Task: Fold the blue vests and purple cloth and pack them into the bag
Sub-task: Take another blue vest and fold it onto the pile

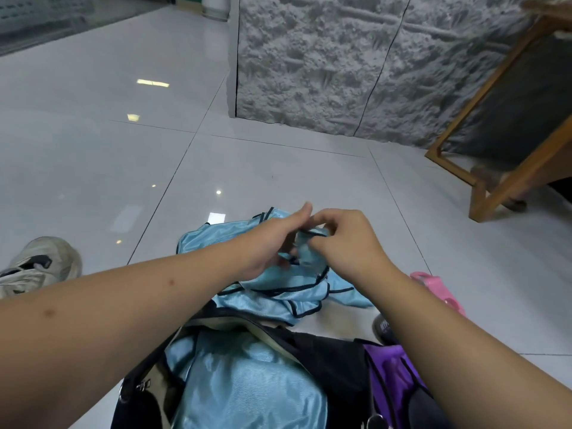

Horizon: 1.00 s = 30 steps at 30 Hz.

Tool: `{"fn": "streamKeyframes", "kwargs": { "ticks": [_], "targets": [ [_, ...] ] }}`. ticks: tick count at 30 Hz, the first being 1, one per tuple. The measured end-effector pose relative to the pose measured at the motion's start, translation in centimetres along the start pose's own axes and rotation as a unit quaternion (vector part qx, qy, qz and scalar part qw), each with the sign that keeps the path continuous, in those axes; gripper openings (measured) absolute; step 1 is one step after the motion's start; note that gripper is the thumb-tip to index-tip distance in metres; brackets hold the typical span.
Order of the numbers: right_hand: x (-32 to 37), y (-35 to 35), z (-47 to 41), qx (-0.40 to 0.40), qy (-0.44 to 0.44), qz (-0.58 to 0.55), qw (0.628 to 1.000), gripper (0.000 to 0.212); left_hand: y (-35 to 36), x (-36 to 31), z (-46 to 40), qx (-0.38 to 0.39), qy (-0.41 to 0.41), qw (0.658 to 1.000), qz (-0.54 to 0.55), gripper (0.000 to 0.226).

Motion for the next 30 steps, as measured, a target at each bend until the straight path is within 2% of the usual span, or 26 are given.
{"fn": "streamKeyframes", "kwargs": {
  "ticks": [2, 4, 6, 8, 9, 11, 13, 15, 19, 24, 26, 30],
  "targets": [
    [0.6, 0.7, 0.8, 0.060, -0.030, 0.040, 0.997, 0.018, 0.4, -1.4, -0.3, -0.020, 0.015, 1.000, 0.015, 0.047],
    [0.4, 0.4, 1.1, 0.081, -0.016, -0.036, 0.996, 0.017, -0.2, -2.7, -0.6, -0.066, 0.036, 0.997, 0.004, 0.035],
    [-1.1, -1.0, 0.8, 0.009, 0.050, -0.190, 0.980, 0.018, -0.4, -3.4, -0.4, -0.077, 0.022, 0.996, 0.040, 0.035],
    [-2.6, -2.1, 0.5, -0.056, 0.106, -0.233, 0.965, 0.017, -0.2, -3.8, 0.2, -0.055, -0.020, 0.994, 0.092, 0.042],
    [-3.0, -2.0, 0.4, -0.046, 0.125, -0.226, 0.965, 0.014, 0.0, -4.0, 0.4, -0.041, -0.032, 0.993, 0.105, 0.045],
    [-3.0, -0.7, 0.5, 0.042, 0.142, -0.241, 0.959, 0.015, 0.5, -4.5, 0.5, -0.021, -0.031, 0.991, 0.125, 0.049],
    [-2.2, 0.4, 0.9, 0.117, 0.145, -0.296, 0.937, 0.016, 0.9, -4.8, 0.3, -0.013, -0.028, 0.989, 0.148, 0.053],
    [-1.4, 0.5, 0.9, 0.137, 0.140, -0.325, 0.925, 0.014, 0.9, -5.3, 0.0, -0.010, -0.026, 0.988, 0.154, 0.056],
    [-0.7, -0.1, 0.8, 0.171, 0.164, -0.342, 0.909, 0.028, 0.0, -6.1, -0.2, -0.014, -0.021, 0.994, 0.103, 0.060],
    [0.5, -2.2, 0.6, 0.190, 0.114, -0.467, 0.856, 0.040, -1.9, -6.0, -0.7, -0.093, 0.011, 0.995, 0.032, 0.069],
    [0.7, -3.1, 0.2, 0.174, 0.095, -0.496, 0.845, 0.047, -2.3, -4.9, -0.6, -0.079, 0.008, 0.996, -0.038, 0.072],
    [1.2, -4.3, 0.0, 0.149, 0.065, -0.501, 0.850, 0.044, -3.2, -1.7, 0.3, -0.023, -0.023, 0.984, -0.175, 0.077]
  ]
}}
Point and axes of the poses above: each hand's wrist, its own z-axis away from the middle knuckle, its own y-axis out of the palm, x = y × z, the point moved 6 cm from there along -z, towards the middle knuckle, and after that the axes turned 12 degrees about y, right-handed, at the moved point
